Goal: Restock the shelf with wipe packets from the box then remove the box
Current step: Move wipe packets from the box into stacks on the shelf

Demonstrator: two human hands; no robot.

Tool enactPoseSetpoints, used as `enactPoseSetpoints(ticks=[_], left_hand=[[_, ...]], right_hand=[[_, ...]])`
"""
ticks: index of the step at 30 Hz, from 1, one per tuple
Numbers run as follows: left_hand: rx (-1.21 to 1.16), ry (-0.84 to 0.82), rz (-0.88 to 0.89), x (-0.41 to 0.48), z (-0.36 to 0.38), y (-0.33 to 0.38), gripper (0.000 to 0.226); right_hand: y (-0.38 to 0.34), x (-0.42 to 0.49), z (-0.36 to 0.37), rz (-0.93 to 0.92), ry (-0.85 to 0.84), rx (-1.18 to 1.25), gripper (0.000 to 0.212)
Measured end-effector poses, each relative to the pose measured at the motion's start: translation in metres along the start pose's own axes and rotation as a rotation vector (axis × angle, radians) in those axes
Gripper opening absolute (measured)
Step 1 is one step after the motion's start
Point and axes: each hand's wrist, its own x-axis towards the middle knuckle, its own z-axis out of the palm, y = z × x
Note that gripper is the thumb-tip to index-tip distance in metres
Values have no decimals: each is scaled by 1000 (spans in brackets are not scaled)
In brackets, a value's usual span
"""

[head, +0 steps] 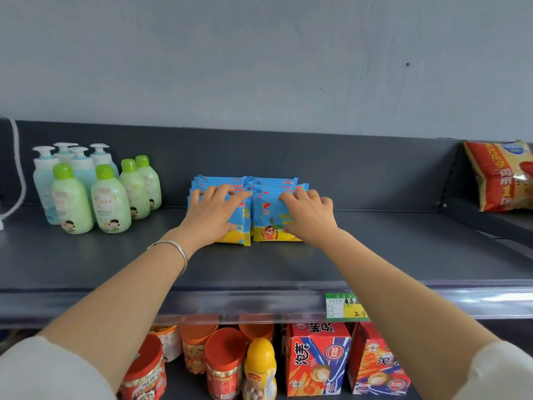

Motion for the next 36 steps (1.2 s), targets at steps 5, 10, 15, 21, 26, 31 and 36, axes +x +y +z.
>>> enactPoseSetpoints(ticks=[5,10,15,21,26,31,36], left_hand=[[-10,-50,16,-5,4,-5,87],[57,-7,48,-6,8,-4,88],[-1,11,46,-6,10,-7,88],[-36,-7,40,-7,11,-6,90],[-36,-19,45,-9,9,-6,90],[-39,-15,32,-10,4,-7,89],[-53,-20,31,-9,1,-5,83]], right_hand=[[0,-1,6,23,37,-9,71],[1,0,3,20,79,-2,67],[2,-1,3,5,33,15,64],[1,0,4,0,51,8,66],[0,0,2,-14,48,10,70],[-1,-1,1,-25,49,9,69],[-2,-2,0,-25,42,2,69]])
